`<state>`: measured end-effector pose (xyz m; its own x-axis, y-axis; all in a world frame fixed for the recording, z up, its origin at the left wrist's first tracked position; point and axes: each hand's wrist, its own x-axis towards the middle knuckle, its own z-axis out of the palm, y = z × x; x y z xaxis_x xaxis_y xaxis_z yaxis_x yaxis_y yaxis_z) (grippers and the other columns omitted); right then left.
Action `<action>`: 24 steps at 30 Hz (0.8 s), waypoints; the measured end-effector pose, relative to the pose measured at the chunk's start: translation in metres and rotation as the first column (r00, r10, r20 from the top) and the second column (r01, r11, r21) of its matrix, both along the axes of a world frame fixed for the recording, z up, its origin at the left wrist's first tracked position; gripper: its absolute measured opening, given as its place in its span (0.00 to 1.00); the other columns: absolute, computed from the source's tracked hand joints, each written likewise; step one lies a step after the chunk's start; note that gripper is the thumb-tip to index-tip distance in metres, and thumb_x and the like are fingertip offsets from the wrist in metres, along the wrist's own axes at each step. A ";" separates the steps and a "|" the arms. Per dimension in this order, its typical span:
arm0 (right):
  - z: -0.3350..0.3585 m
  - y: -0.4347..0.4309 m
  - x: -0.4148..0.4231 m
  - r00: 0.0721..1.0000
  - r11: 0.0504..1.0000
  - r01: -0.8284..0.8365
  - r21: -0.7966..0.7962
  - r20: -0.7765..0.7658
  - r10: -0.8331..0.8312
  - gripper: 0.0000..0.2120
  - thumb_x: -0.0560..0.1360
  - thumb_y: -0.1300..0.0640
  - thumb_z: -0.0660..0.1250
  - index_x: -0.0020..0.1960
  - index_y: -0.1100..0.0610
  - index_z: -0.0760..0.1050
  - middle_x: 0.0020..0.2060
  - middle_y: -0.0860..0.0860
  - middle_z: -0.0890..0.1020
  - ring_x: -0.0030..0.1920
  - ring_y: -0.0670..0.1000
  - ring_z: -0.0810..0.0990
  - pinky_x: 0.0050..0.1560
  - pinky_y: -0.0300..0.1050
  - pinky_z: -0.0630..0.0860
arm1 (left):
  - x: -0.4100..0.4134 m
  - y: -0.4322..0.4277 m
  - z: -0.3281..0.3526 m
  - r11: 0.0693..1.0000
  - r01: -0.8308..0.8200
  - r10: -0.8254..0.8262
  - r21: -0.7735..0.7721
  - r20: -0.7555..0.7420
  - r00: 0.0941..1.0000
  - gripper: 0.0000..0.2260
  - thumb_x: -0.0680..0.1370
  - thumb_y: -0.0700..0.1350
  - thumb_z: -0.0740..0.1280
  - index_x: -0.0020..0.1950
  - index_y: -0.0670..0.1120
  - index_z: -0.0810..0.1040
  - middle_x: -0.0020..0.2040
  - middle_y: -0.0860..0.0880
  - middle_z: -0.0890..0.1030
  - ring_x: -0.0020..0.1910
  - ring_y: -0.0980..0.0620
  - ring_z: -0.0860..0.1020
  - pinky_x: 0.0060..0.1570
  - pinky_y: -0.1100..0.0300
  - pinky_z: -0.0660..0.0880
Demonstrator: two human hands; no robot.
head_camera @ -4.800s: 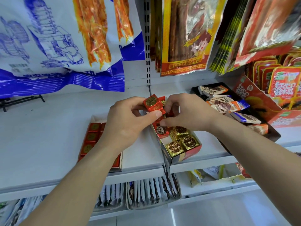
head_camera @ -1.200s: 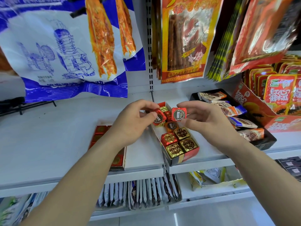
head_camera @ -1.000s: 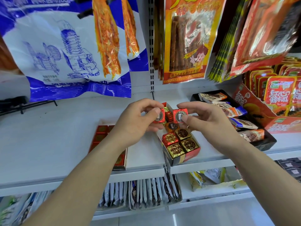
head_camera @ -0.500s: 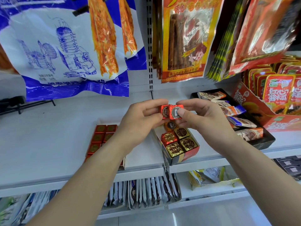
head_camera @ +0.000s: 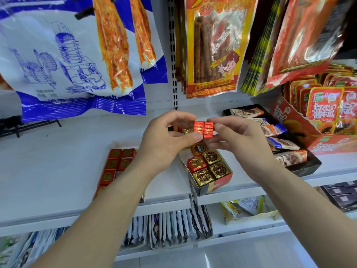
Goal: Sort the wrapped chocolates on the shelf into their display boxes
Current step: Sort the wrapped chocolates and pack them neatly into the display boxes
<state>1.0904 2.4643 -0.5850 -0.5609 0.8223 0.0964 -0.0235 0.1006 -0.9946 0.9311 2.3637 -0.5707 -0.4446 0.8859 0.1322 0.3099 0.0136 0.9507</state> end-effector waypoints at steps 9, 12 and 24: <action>0.009 -0.009 -0.003 0.999 0.994 -0.045 -0.097 -0.026 0.043 0.19 0.70 0.52 0.73 0.56 0.62 0.80 0.44 0.57 0.87 0.46 0.57 0.86 0.49 0.50 0.83 | 0.010 0.001 0.000 0.999 0.010 -0.005 0.048 -0.103 0.995 0.21 0.66 0.46 0.80 0.56 0.56 0.82 0.54 0.53 0.80 0.45 0.54 0.82 0.47 0.53 0.82; 0.007 -0.005 -0.001 0.999 0.993 -0.038 -0.115 0.029 0.041 0.12 0.74 0.55 0.71 0.55 0.60 0.81 0.43 0.56 0.87 0.45 0.55 0.87 0.50 0.49 0.83 | 0.009 0.000 -0.002 0.997 0.072 -0.069 0.027 -0.118 0.991 0.21 0.68 0.41 0.79 0.59 0.53 0.82 0.55 0.54 0.79 0.45 0.56 0.82 0.47 0.55 0.82; 0.009 -0.004 -0.009 0.972 0.999 -0.029 0.046 0.236 0.017 0.11 0.79 0.46 0.64 0.54 0.51 0.80 0.37 0.56 0.84 0.34 0.43 0.76 0.31 0.28 0.70 | 0.000 0.000 -0.006 0.999 -0.025 0.010 -0.029 -0.444 0.896 0.19 0.70 0.51 0.77 0.61 0.56 0.80 0.52 0.59 0.83 0.52 0.60 0.79 0.51 0.57 0.80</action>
<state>1.0811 2.4603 -0.5758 -0.5913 0.8065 -0.0007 0.2081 0.1517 -0.9663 0.9309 2.3634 -0.5763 -0.3621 0.8859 0.2900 0.6992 0.0523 0.7130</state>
